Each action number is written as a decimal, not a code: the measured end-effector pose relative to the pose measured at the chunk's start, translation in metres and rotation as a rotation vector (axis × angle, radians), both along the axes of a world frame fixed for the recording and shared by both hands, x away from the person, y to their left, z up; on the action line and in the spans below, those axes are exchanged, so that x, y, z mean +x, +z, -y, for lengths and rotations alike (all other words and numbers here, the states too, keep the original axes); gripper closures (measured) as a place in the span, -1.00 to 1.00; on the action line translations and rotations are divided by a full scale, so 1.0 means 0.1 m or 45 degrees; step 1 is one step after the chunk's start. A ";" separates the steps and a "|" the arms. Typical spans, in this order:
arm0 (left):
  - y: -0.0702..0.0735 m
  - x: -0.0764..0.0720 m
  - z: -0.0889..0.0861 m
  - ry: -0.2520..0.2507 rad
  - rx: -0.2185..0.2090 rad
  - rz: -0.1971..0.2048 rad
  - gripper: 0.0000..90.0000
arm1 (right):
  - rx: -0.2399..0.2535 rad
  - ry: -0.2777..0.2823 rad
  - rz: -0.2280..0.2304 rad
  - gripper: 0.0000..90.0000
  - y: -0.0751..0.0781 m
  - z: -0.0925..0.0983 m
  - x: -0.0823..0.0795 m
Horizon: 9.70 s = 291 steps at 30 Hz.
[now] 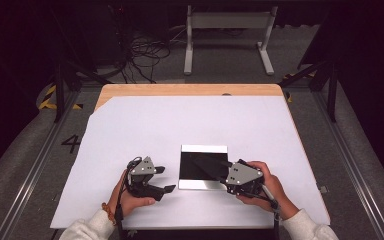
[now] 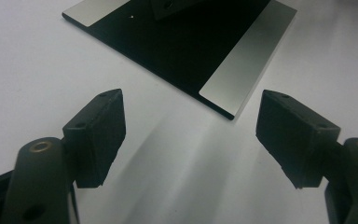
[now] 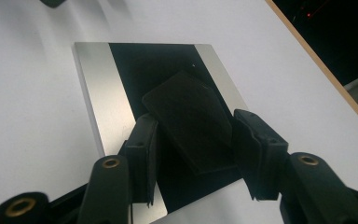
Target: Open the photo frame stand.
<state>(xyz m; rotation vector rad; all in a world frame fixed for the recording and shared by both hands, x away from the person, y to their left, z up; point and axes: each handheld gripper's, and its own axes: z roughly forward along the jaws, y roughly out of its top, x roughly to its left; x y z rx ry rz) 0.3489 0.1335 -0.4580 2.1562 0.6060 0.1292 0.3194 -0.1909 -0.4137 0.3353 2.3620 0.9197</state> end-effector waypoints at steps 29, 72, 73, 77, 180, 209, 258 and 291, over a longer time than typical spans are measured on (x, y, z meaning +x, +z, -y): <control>-0.02 -0.03 0.06 -0.036 0.051 0.016 -0.48 | 0.718 -0.288 -0.981 -0.20 -0.21 0.25 0.51; -0.03 -0.06 0.13 -0.071 0.108 0.042 -0.51 | 0.785 -0.317 -1.171 -0.20 -0.32 0.37 0.60; -0.03 -0.06 0.13 -0.074 0.104 0.040 -0.51 | 0.782 -0.312 -1.179 -0.20 -0.33 0.36 0.60; -0.04 -0.06 0.13 -0.085 0.113 0.038 -0.43 | 0.766 -0.321 -1.185 -0.12 -0.36 0.31 0.61; -0.04 0.48 0.53 -0.110 -0.049 -0.189 -0.27 | 0.674 -0.013 -0.814 0.39 -0.15 0.22 0.43; 0.17 0.43 0.53 0.007 -0.028 0.121 0.18 | 0.549 -0.054 -0.575 0.62 -0.05 0.18 0.36; 0.22 0.31 0.56 -0.009 0.050 0.307 0.42 | 0.487 -0.098 -0.524 0.76 -0.13 0.21 0.26; 0.08 0.30 0.53 -0.027 0.170 0.317 0.48 | 0.429 -0.090 -0.531 0.81 -0.22 0.18 0.15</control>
